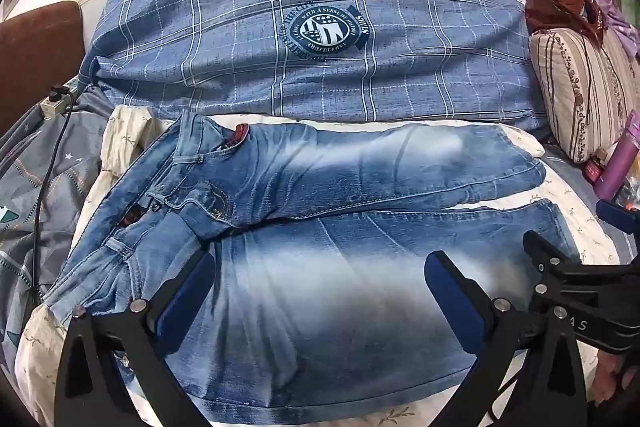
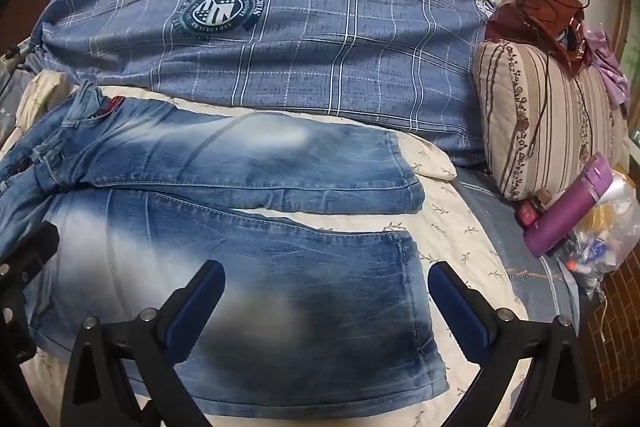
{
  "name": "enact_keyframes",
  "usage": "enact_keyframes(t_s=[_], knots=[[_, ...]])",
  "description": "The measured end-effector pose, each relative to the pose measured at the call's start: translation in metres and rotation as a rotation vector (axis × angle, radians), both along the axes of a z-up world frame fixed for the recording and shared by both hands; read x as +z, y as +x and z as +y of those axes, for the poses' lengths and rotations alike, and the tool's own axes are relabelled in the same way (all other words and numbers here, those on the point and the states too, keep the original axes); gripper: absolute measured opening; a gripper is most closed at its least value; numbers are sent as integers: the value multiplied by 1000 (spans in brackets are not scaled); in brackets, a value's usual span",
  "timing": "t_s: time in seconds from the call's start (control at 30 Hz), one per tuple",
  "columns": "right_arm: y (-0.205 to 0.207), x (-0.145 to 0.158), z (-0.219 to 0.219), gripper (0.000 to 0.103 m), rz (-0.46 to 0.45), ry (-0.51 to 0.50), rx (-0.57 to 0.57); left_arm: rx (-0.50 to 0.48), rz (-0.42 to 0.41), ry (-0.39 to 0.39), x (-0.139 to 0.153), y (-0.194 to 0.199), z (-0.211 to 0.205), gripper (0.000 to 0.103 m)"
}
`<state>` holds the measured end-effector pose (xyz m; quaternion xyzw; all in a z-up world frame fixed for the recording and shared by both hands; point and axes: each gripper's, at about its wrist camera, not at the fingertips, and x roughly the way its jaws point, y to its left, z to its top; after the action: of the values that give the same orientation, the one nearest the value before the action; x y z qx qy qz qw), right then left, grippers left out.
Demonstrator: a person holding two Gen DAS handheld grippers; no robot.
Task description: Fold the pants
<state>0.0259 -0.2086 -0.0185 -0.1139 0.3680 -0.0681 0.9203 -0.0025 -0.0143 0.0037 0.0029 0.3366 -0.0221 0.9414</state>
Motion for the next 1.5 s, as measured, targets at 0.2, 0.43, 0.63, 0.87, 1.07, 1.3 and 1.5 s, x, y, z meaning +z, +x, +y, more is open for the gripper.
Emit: enact_keyframes(t_s=[0.2,0.43,0.63,0.87,1.07,1.3,1.5], knots=[[2,1,-4,103,6,-1,2,-4,-4,-2,1,-1,-1,103],[3,2,-2,103,11,2,0,-11,-5,1,1,-1,-2,103],[1,1,-1,103,10,2,0,-16,-8,2,1,-3,-4,103],[0,0,-1,103,11,0,-2,-24,-9,5,1,-3,-6,103],[1,0,-3,103,23,-10,-2,-29,-11,8,2,-4,-8,103],[2,-3,-5,103,13,-4,-6,-31,-6,1,1,-2,-8,103],[5,-6,-7,103,34,10,-14,-40,-4,0,2,1,-8,103]])
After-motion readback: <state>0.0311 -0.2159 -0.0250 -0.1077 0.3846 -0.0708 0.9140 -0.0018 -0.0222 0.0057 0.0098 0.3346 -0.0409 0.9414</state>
